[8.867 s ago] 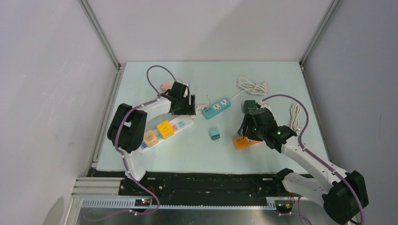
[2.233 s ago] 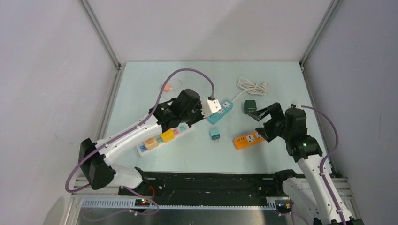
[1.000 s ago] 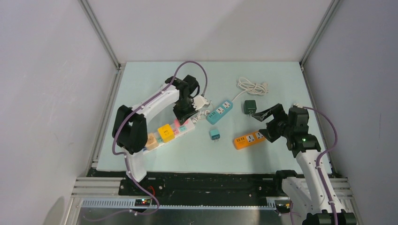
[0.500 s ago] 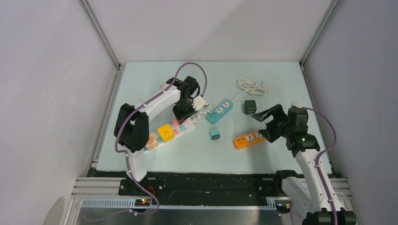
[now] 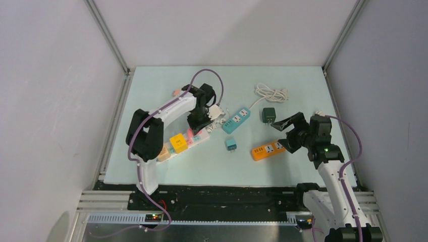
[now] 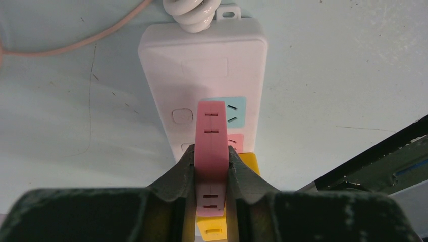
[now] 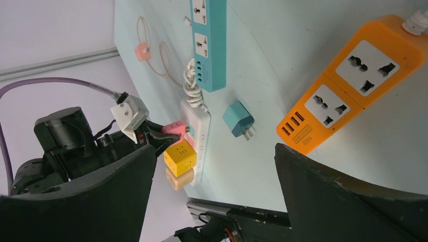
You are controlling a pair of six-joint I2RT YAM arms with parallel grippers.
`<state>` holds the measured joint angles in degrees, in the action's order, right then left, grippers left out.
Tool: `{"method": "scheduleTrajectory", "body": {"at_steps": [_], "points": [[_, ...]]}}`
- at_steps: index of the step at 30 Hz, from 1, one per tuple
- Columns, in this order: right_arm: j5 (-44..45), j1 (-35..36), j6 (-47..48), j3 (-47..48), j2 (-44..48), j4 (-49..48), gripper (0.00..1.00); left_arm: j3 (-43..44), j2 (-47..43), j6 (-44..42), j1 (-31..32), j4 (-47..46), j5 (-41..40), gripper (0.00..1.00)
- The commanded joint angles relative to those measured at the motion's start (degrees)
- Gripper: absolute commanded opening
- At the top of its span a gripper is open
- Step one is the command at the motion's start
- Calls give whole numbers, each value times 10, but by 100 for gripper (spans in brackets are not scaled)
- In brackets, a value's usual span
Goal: Insert the plug
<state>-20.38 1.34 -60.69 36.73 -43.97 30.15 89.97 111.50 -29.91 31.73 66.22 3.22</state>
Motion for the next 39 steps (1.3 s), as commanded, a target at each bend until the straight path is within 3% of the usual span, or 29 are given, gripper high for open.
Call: {"method": "scheduleTrajectory", "body": {"at_steps": [1, 39], "points": [[2, -2, 1, 0, 4, -7, 91, -2, 1, 7, -3, -6, 0, 0], [-32, -9, 17, 0, -21, -12, 90, -146, -32, 90, -9, -138, 65, 0]]}}
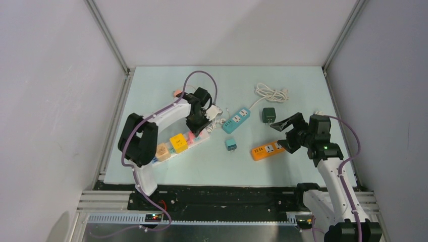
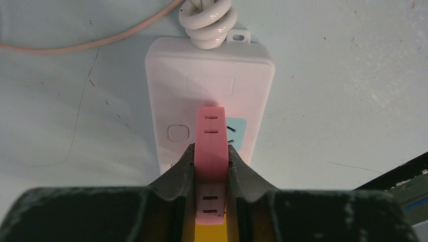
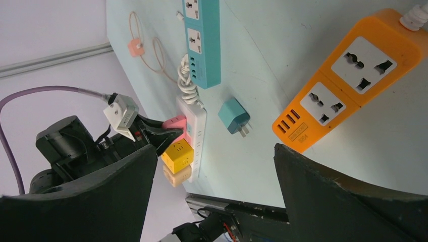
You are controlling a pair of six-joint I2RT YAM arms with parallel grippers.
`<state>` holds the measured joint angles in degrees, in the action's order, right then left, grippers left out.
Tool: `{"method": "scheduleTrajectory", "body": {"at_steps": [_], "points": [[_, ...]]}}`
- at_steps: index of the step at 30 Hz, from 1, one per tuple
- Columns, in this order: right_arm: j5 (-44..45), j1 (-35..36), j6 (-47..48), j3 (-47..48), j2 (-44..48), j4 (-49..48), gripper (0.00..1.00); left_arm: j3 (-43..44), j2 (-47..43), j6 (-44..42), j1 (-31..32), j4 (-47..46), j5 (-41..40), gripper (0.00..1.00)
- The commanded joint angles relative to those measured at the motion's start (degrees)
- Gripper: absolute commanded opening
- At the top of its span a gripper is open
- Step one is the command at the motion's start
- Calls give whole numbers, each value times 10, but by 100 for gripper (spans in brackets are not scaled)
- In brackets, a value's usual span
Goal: Insert the plug
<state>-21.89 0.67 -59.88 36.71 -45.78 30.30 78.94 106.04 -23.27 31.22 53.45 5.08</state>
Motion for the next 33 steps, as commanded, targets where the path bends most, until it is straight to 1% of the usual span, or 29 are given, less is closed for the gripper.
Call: {"method": "scheduleTrajectory", "body": {"at_steps": [1, 4, 6, 8, 10, 12, 13, 15, 18, 26, 33], "points": [[-17, -2, 9, 0, -3, -13, 90, -39, 24, 25, -7, -14, 49, 0], [-19, -2, 10, 0, 0, -12, 91, -49, 19, 19, -24, -22, 83, 0], [-20, -2, 11, 0, 1, -11, 91, -56, 8, 12, -30, -27, 86, 2], [-22, -1, 12, 0, -1, -12, 92, -60, -1, 12, -31, -33, 85, 7], [-28, -1, 13, 0, -6, -14, 92, -67, -5, 13, -31, -40, 87, 17], [-32, -2, 15, 0, -10, -15, 92, -77, -5, 15, -31, -44, 81, 51], [-33, -2, 15, 0, -10, -14, 93, -79, -5, 17, -31, -45, 73, 87], [-32, -2, 16, 0, -7, -14, 93, -79, -7, 20, -31, -47, 60, 98], [-29, -2, 17, 0, -3, -14, 93, -73, -26, 21, -31, -51, 57, 100], [-30, -2, 14, 0, -2, -18, 94, -50, -66, 23, -31, -55, 30, 100], [-28, -1, 12, 0, 2, -18, 94, -36, -102, 20, -30, -57, 29, 100]]}}
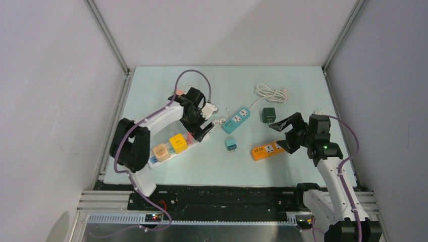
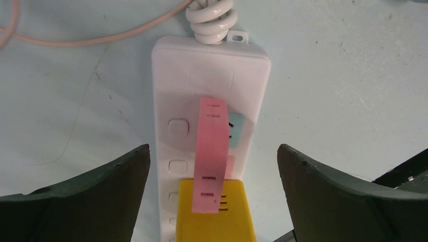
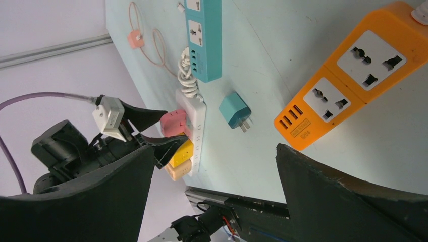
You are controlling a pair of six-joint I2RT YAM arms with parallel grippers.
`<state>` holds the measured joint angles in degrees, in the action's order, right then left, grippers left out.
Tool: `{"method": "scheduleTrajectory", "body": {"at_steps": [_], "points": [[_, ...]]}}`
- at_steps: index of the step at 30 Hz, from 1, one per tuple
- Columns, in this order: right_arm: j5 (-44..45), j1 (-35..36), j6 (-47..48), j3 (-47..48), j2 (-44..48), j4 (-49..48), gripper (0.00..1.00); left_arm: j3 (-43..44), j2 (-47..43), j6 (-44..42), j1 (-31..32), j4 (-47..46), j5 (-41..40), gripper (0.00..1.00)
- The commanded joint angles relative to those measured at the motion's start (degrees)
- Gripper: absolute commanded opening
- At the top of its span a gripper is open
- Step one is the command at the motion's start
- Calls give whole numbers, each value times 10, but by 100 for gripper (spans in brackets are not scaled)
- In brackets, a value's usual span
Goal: Insert the plug
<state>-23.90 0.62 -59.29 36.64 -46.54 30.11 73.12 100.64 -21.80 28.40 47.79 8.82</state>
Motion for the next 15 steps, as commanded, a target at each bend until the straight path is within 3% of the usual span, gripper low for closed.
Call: {"method": "scheduleTrajectory", "body": {"at_steps": [1, 9, 15], "points": [[-7, -1, 7, 1, 10, -15, 94, 24, -50, 5, -2, 0, -9, 100], [-5, -2, 6, 1, 12, -12, 93, 13, -60, 4, -1, 1, -17, 99], [-6, -2, 9, 1, 9, -9, 91, -1, -48, 5, 2, 4, -50, 90]]}}
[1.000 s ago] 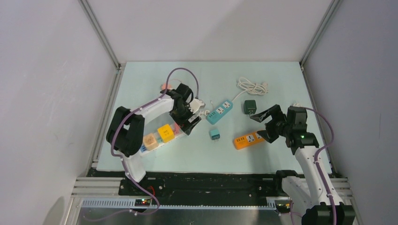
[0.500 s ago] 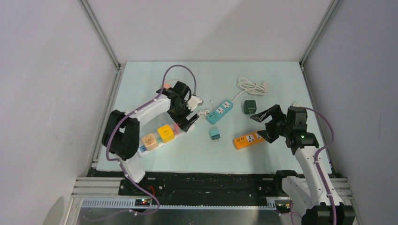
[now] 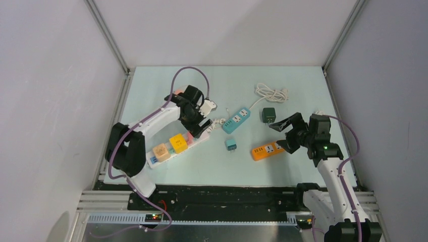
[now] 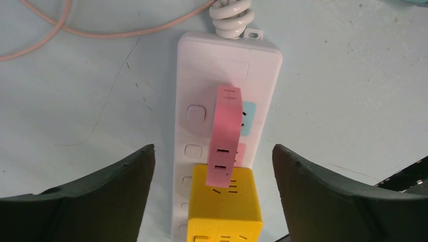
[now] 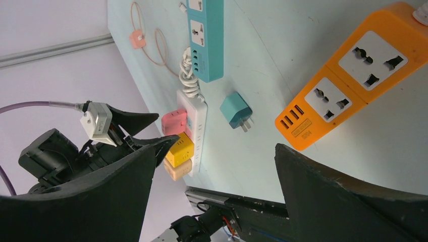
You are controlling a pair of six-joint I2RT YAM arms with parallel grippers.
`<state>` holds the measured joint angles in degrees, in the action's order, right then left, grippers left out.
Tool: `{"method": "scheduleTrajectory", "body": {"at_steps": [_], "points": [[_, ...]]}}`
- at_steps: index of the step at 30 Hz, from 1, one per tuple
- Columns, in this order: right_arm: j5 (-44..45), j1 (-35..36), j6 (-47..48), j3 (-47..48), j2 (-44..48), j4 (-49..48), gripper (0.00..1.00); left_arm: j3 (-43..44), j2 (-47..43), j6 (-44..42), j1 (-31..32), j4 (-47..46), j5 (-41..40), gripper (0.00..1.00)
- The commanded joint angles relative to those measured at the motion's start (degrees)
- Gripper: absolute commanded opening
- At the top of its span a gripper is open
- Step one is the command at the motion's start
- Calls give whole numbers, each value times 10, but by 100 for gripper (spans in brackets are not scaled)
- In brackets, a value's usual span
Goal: Insert the plug
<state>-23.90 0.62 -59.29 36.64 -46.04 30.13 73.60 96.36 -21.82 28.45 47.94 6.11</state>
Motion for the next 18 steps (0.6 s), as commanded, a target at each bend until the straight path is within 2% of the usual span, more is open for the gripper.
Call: {"method": "scheduleTrajectory", "body": {"at_steps": [1, 5, 9, 10, 11, 12, 14, 18], "points": [[-4, -1, 9, 1, 4, -8, 91, -6, -3, 6, 2, 3, -24, 87], [-4, -2, 10, 1, 4, -6, 91, -7, 2, 12, 5, 4, -29, 76], [-4, -1, 10, 1, 4, -4, 90, -4, 10, 24, 7, 4, -28, 56], [-3, -1, 11, 1, 4, -3, 90, -1, 13, 30, 8, 4, -25, 44], [-3, -1, 11, 1, 4, -3, 90, 1, 19, 33, 7, 5, -20, 38], [-4, -1, 10, 1, 4, -3, 90, 2, 22, 36, 7, 5, -17, 25], [-4, -2, 10, 1, 3, -2, 90, 3, 28, 39, 7, 5, -10, 11], [-2, -1, 11, 1, 3, 0, 90, -3, 36, 41, 8, 7, -15, 3]]}}
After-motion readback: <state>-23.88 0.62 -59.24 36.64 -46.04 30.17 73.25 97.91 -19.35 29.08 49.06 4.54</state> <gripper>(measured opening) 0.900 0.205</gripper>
